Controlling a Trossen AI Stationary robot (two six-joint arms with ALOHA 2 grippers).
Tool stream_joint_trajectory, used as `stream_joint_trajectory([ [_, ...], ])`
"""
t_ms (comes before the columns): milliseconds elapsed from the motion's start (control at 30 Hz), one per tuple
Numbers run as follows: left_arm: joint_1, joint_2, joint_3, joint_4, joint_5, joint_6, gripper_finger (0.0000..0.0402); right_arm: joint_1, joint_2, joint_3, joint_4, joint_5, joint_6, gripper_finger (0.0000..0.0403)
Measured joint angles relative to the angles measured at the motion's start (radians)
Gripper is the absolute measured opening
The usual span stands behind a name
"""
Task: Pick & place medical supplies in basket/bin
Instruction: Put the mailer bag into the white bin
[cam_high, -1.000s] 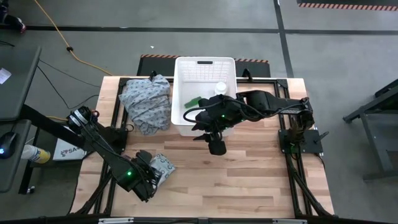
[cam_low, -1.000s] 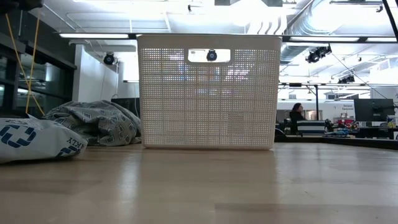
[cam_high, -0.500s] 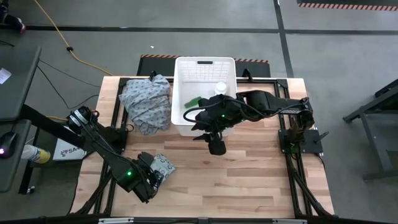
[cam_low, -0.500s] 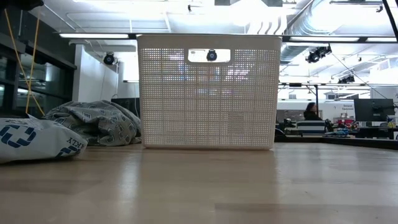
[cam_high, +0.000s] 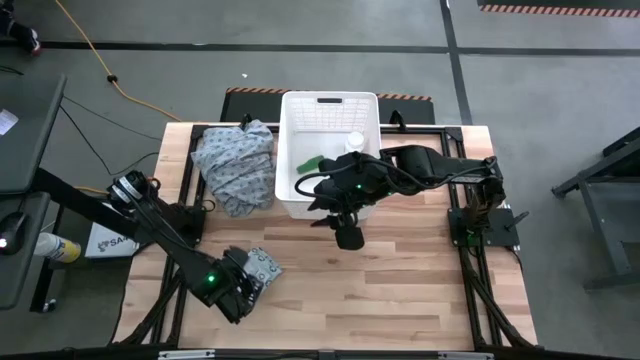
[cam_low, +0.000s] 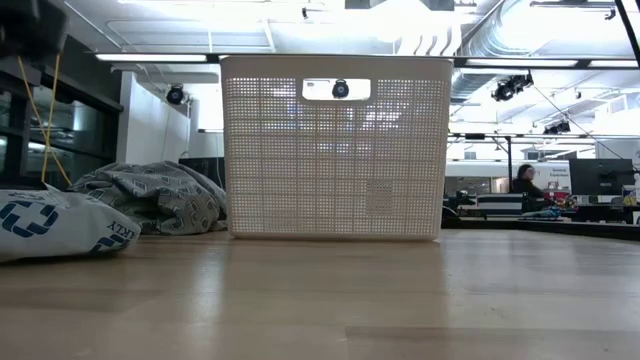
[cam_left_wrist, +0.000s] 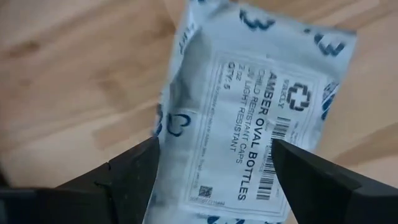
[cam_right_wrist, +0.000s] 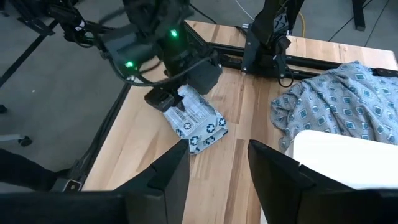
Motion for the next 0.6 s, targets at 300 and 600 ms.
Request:
stream_joint_trajectory([
  [300,0.000,-0.009,-0.142,0.203,0.051,-0.028,0.0340,0.000,0.000,0.000,0.001,-0.011,0.001,0.0156],
  [600,0.000,-0.007,-0.144,0.202,0.050,-0.032,0.0335,0.000,0.000,0.000,0.020,-0.009,-0.004,0.0151],
])
